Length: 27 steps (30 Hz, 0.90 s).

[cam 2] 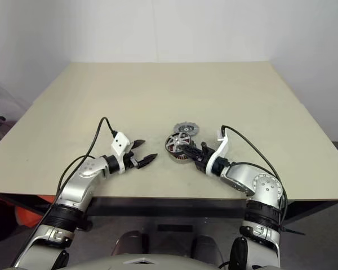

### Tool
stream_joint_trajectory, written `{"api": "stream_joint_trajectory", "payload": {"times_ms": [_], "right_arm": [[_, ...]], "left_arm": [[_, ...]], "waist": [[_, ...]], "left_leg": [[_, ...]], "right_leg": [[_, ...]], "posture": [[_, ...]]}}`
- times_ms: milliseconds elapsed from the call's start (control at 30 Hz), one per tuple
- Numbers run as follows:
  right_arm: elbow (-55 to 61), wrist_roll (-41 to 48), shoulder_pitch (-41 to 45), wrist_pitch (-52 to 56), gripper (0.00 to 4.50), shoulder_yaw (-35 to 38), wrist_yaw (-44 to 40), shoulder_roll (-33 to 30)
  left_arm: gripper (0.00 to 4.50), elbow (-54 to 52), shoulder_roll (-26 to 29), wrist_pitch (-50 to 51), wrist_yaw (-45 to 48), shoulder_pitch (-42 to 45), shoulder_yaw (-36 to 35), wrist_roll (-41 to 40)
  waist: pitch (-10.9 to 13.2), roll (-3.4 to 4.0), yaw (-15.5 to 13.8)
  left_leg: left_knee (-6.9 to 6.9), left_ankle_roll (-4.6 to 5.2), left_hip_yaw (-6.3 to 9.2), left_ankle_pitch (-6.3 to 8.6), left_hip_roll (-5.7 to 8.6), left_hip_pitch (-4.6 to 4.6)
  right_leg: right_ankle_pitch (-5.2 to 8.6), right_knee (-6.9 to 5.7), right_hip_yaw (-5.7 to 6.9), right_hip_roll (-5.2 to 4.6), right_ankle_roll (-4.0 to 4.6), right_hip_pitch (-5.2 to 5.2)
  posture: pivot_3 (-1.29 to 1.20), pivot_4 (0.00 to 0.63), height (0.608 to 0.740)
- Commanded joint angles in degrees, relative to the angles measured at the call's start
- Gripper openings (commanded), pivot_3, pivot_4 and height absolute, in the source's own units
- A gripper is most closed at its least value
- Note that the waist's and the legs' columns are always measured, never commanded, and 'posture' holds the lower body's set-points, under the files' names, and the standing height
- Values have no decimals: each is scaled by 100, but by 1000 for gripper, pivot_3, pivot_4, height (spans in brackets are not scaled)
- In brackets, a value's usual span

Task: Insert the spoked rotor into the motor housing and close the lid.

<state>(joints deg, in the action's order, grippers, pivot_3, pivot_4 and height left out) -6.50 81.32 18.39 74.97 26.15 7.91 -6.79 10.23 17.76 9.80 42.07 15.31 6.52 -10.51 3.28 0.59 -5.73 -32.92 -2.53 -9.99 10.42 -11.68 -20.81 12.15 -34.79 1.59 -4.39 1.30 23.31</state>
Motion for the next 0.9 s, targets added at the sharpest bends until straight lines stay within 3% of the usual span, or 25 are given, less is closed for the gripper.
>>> {"api": "stream_joint_trajectory", "payload": {"times_ms": [33,233,533,700,900], "right_arm": [[196,243,-22,-140,367,3,-14,-99],[222,359,-100,-210,367,-103,48,-186],[578,104,-164,-768,3289,-215,-305,-333],[722,288,-158,-979,3289,-124,-548,-522],[1008,-193,-230,-1299,3289,-342,-1130,-835]], "left_arm": [[4254,-216,25,-41,-9,16,-62,-44],[4254,-171,18,-51,5,46,-55,-41],[4254,-165,13,-49,2,55,-56,-40],[4254,-167,11,-51,-6,51,-58,-39],[4254,-153,5,-55,4,63,-49,-39]], "waist": [[0,0,0],[0,0,-19],[-4,-2,-13],[-4,-3,-14],[-4,-2,-15]], "left_leg": [[0,0,0,0,0,0],[-1,0,1,0,1,-4],[-2,-6,2,-3,0,-2],[-4,-6,2,-4,0,-5],[-3,-4,2,-3,0,-8]], "right_leg": [[0,0,0,0,0,0],[0,0,1,-1,0,-1],[0,0,1,0,-2,-2],[-1,0,1,0,-4,-1],[-1,1,2,0,-3,0]], "posture": [[0,0,740],[0,0,740],[0,0,740],[0,0,740],[0,0,740]]}}
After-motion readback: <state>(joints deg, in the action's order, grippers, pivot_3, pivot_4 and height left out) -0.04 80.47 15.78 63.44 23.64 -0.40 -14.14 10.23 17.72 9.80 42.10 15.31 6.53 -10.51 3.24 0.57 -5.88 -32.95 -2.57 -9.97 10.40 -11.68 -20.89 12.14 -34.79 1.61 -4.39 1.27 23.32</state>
